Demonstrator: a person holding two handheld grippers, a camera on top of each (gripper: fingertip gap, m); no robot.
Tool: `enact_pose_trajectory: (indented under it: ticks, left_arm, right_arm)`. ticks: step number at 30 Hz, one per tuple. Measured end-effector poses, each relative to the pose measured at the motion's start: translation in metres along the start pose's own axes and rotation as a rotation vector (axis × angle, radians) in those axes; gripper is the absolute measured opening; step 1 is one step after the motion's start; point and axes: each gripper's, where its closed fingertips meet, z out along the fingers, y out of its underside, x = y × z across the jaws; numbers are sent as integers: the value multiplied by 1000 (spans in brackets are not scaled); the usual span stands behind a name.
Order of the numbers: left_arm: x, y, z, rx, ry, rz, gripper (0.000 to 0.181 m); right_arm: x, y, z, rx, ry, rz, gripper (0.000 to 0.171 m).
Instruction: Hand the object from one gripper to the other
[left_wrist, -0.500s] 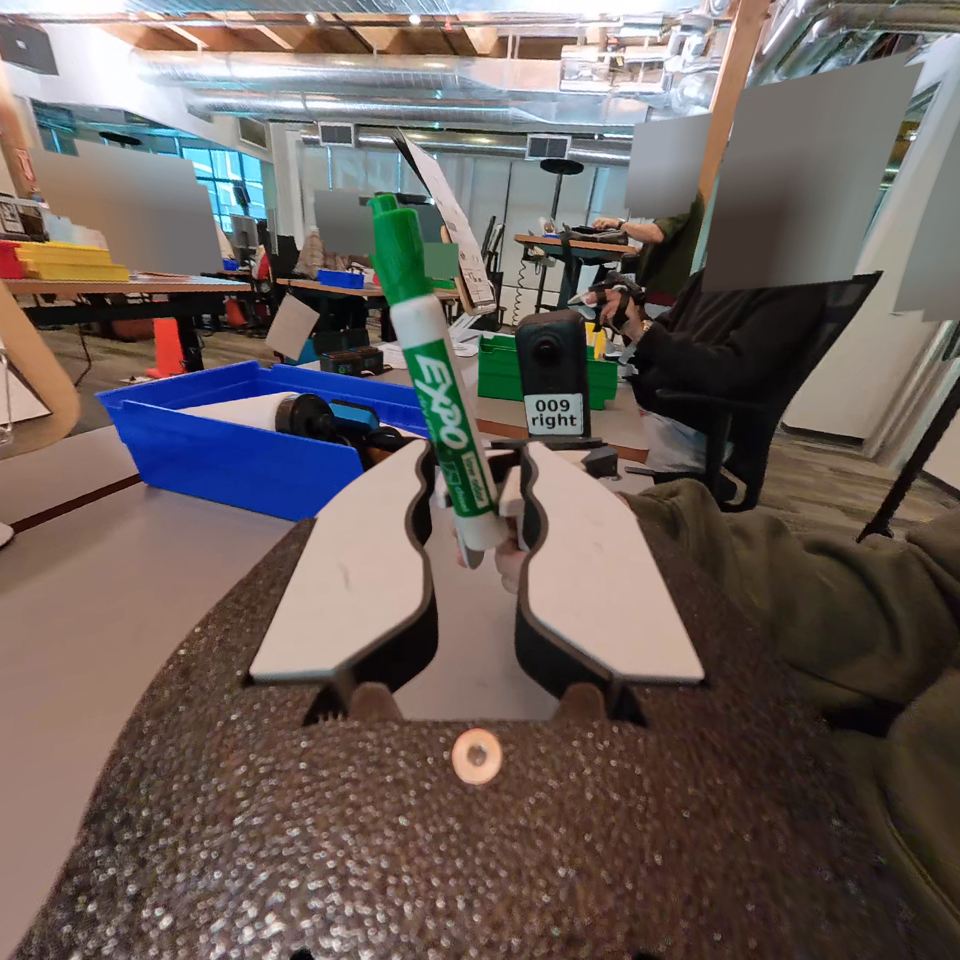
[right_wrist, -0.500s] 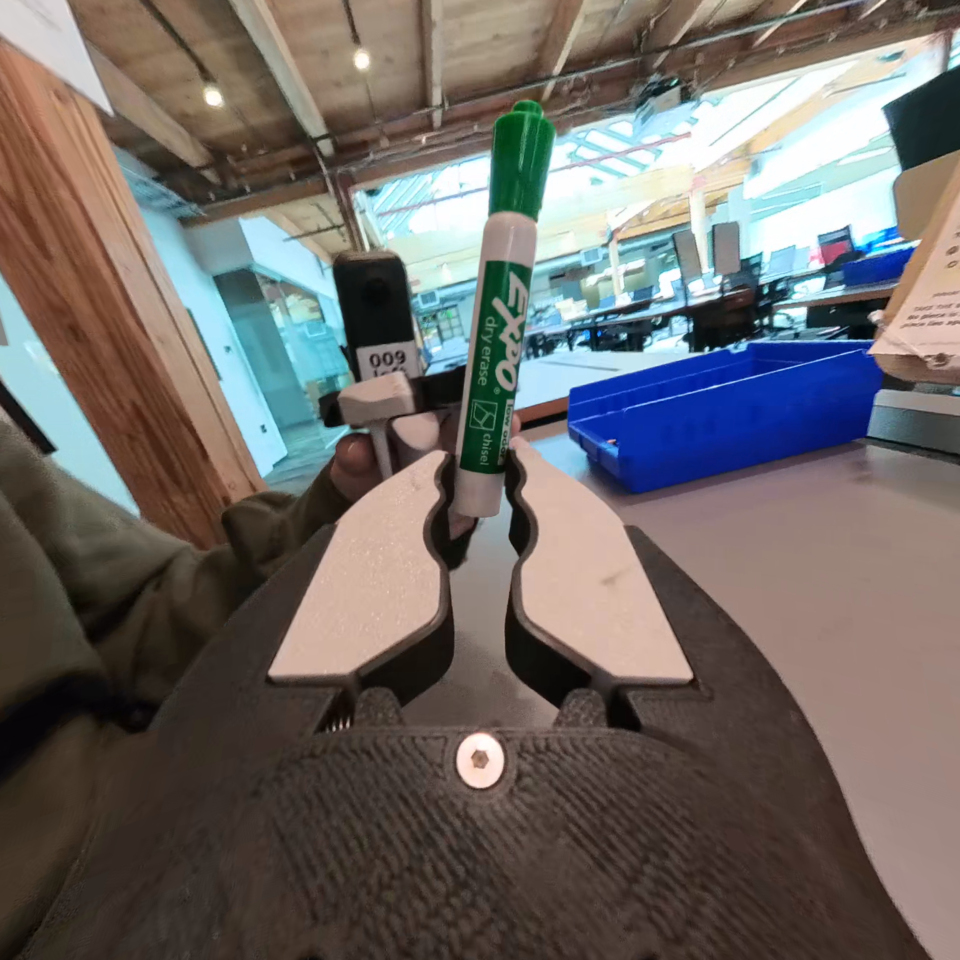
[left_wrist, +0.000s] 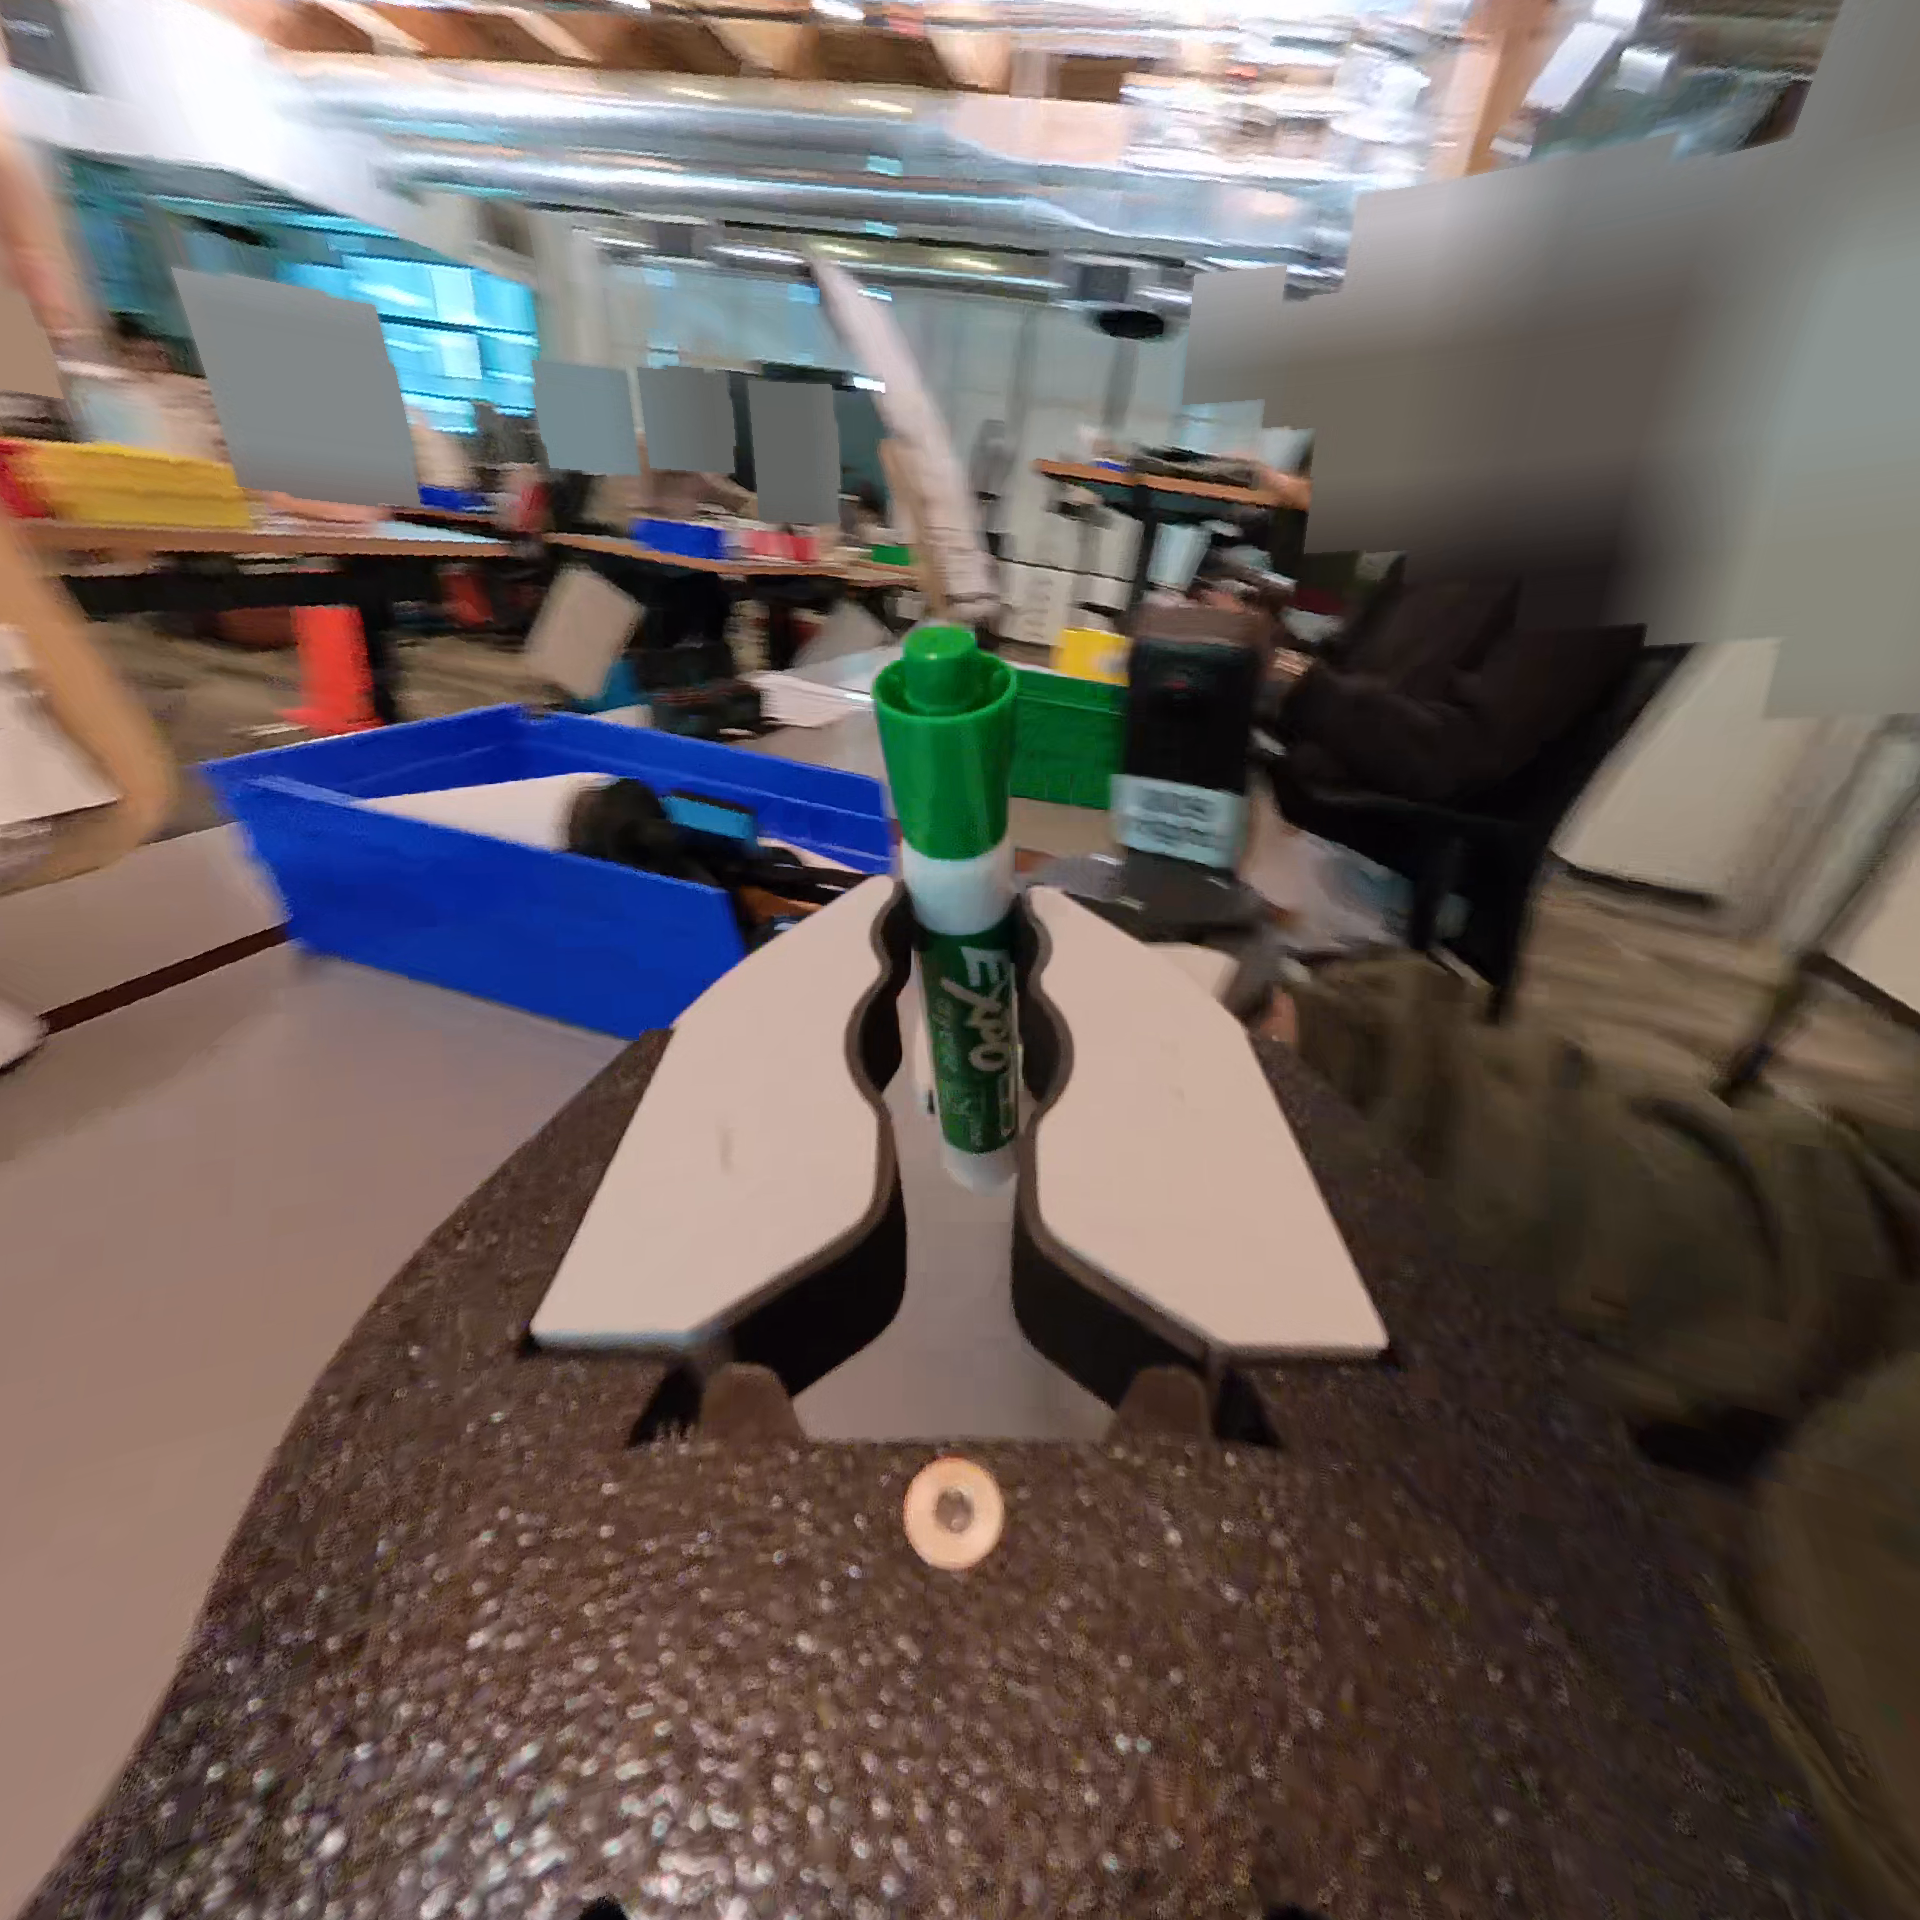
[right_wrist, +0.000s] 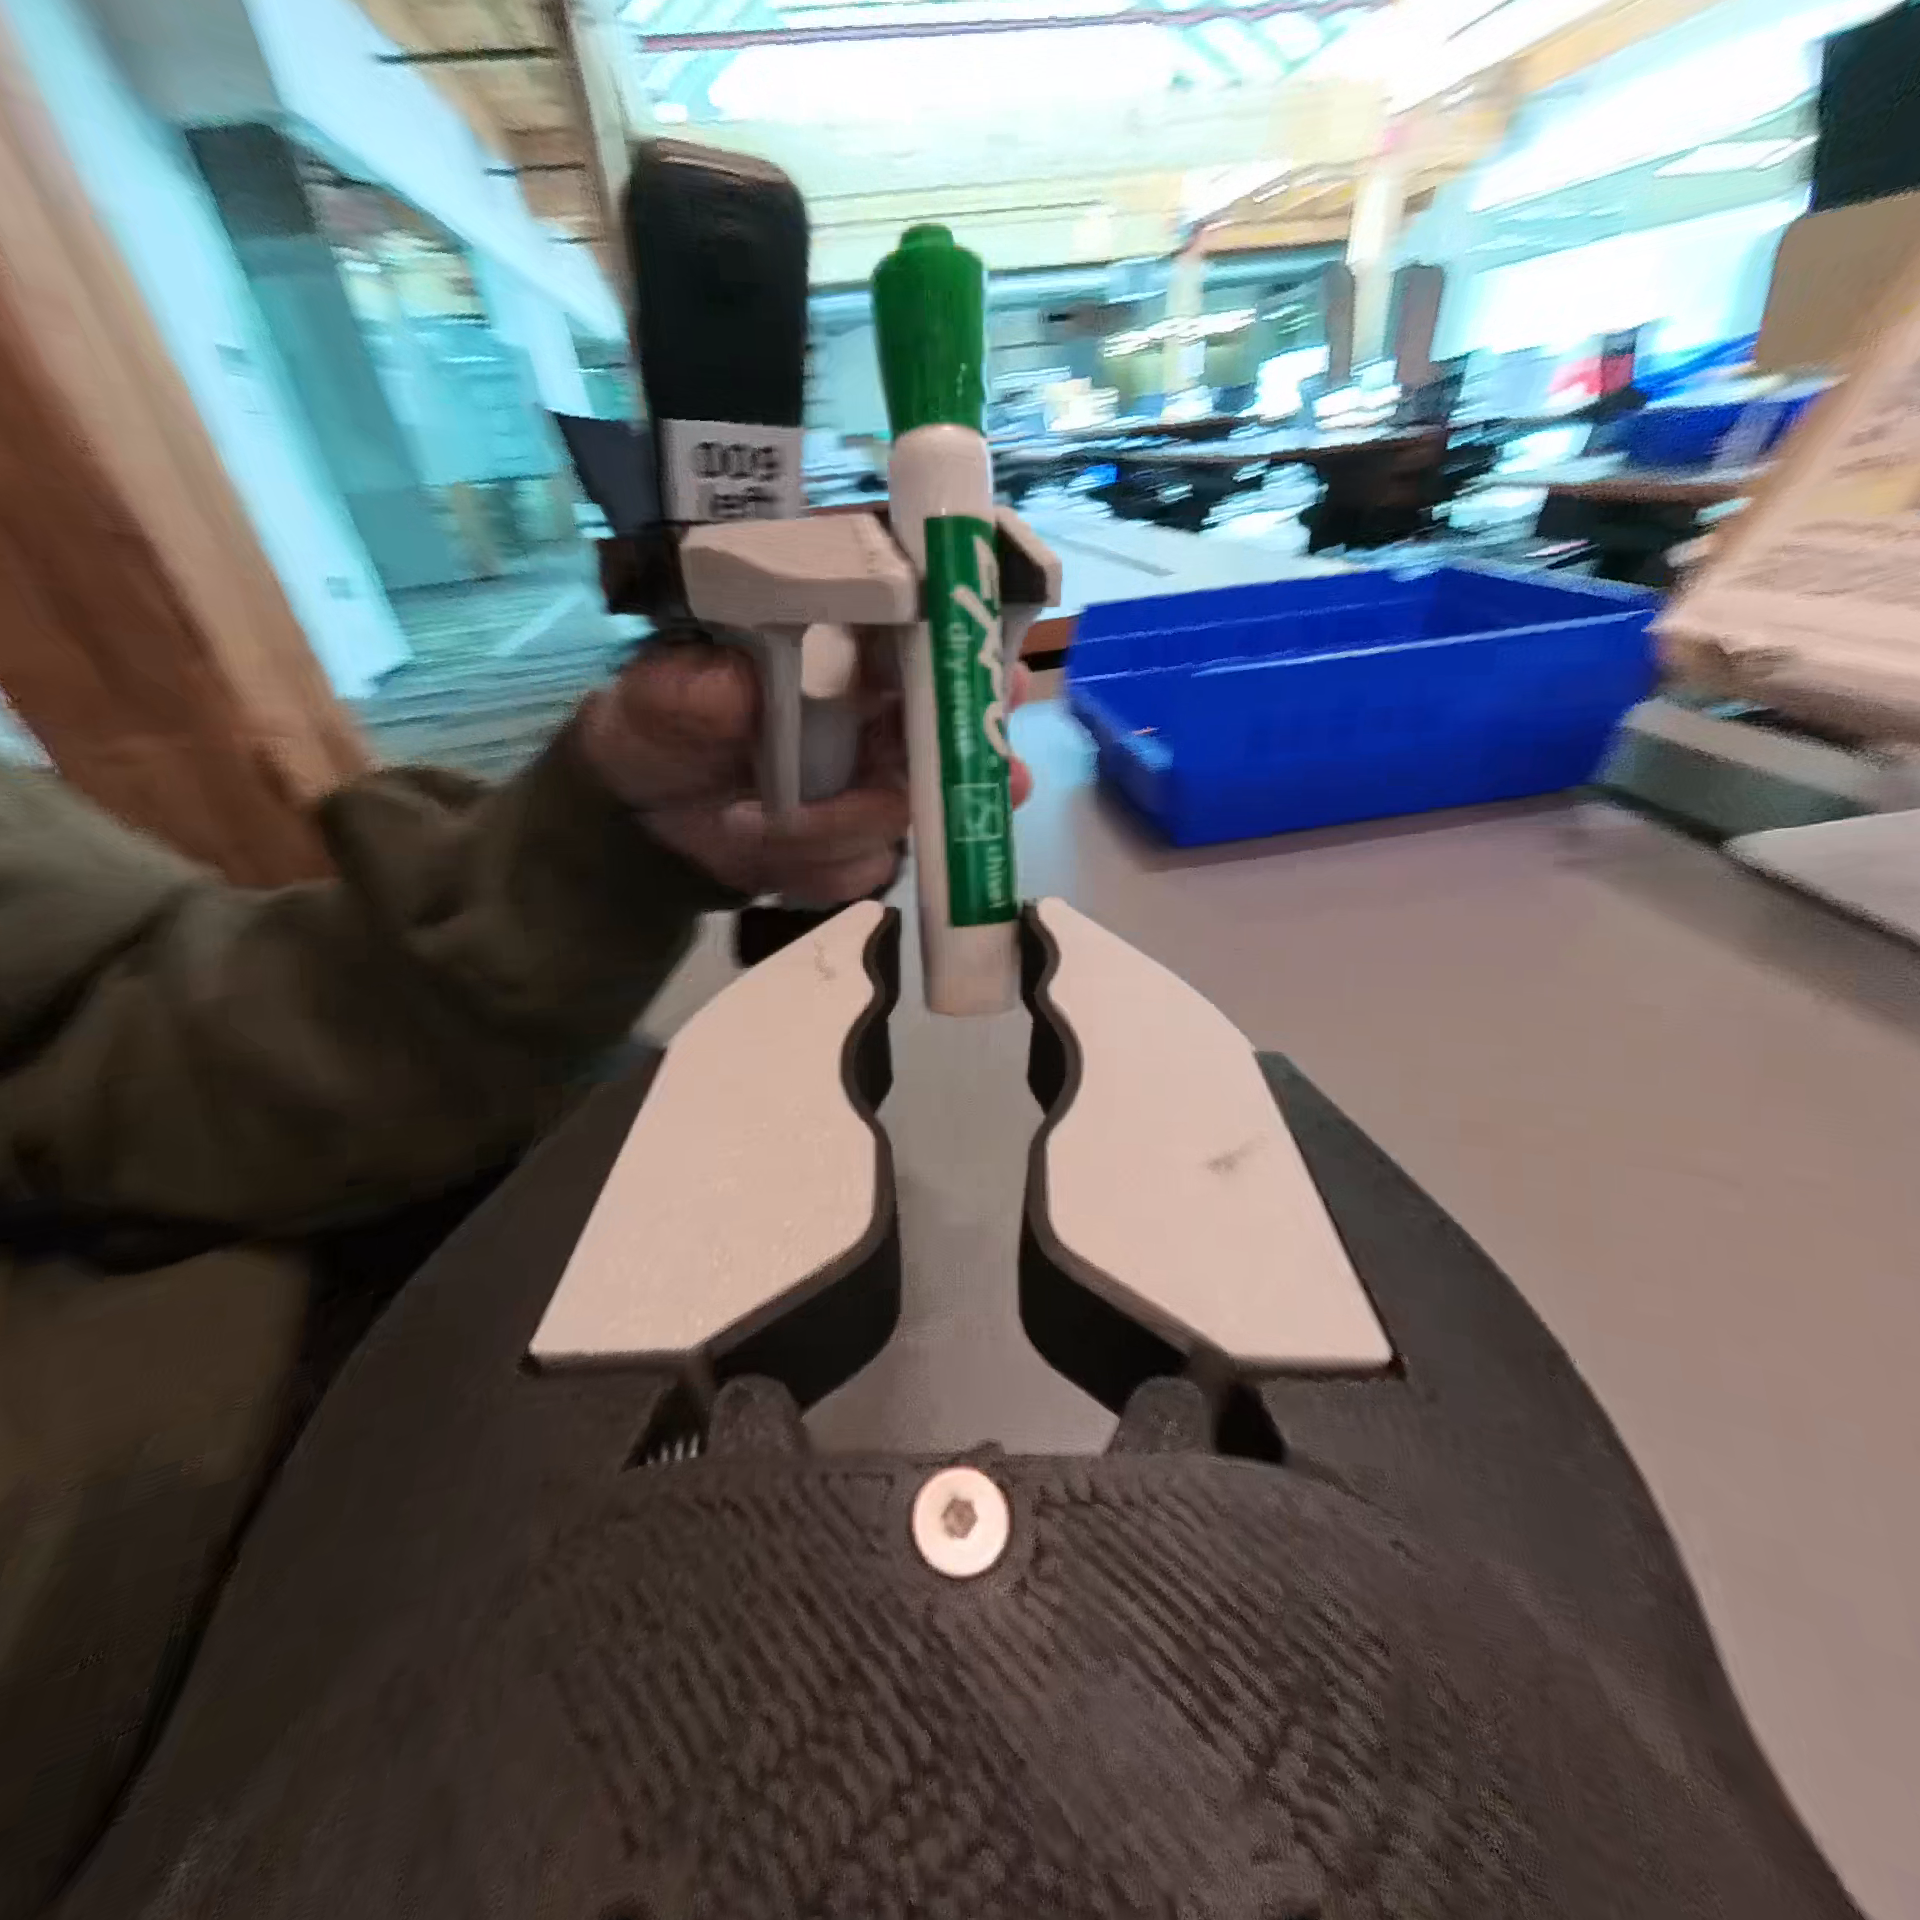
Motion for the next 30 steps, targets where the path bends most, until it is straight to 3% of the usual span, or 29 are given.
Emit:
enact_pose_trajectory:
  ticks: [2, 5, 9, 11, 21, 30]
  left_arm:
    - [-19, -5, 3, 26, -174, -27, 19]
    - [-26, -5, 10, 19, -312, 11, 19]
    - [-27, -8, 14, 43, -378, -8, 19]
    - [-27, -7, 14, 40, -369, -19, 18]
    - [19, -2, 16, 29, 68, 44, 26]
    - [21, 9, 12, 7, 154, 23, 39]
  right_arm:
    - [14, -6, 0, 17, 159, -121, 36]
    - [28, -5, 5, -54, 356, -331, 46]
    - [38, -12, 3, -54, 529, -478, 25]
    - [37, -10, 2, -71, 525, -495, 19]
    - [-10, -18, -16, 144, -94, 123, 19]
    - [-22, -17, -21, 160, -221, 227, 19]
